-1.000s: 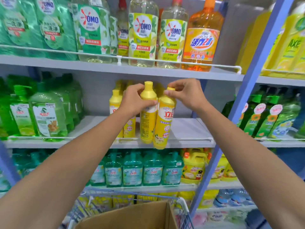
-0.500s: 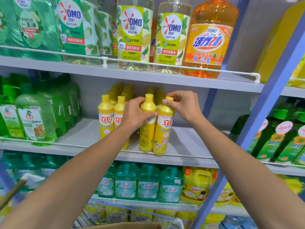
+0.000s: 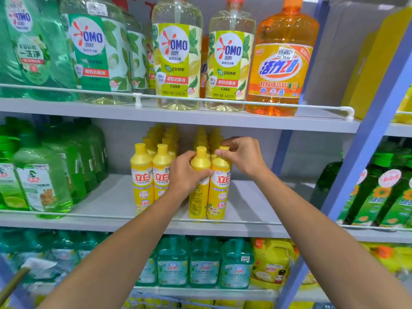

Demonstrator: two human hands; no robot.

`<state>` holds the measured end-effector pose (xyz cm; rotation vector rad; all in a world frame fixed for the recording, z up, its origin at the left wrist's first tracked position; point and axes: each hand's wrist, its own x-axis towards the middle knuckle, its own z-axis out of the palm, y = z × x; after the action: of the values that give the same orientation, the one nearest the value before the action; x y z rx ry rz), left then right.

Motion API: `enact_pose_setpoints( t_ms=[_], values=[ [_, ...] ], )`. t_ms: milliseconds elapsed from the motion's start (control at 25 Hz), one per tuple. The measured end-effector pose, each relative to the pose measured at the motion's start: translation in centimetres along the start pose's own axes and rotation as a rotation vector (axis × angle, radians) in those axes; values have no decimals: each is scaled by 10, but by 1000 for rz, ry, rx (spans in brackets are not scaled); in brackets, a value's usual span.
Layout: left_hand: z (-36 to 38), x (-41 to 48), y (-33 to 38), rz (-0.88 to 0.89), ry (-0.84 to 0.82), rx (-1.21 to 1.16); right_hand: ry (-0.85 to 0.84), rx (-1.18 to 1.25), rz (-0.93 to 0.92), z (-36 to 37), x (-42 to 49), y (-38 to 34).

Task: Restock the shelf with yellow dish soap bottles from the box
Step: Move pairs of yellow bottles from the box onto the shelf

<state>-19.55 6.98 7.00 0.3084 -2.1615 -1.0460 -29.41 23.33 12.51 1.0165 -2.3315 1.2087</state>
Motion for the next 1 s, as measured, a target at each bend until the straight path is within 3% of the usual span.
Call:
enact_pose_setpoints(
  t_ms=[480,640,880,1000],
  values=[
    [3,-34,-36,-63,-184,-284,78,376,192,48,-81,33],
    [-2,-27,-39,-86,-259,-253,108,388,249,54,-85,36],
    [14,-29,-42,-109,-137,-137,115,321,245,51,-80,34],
    [10,-31,-47,-106,-237,-232,83,339,241,49,-81,37]
  ],
)
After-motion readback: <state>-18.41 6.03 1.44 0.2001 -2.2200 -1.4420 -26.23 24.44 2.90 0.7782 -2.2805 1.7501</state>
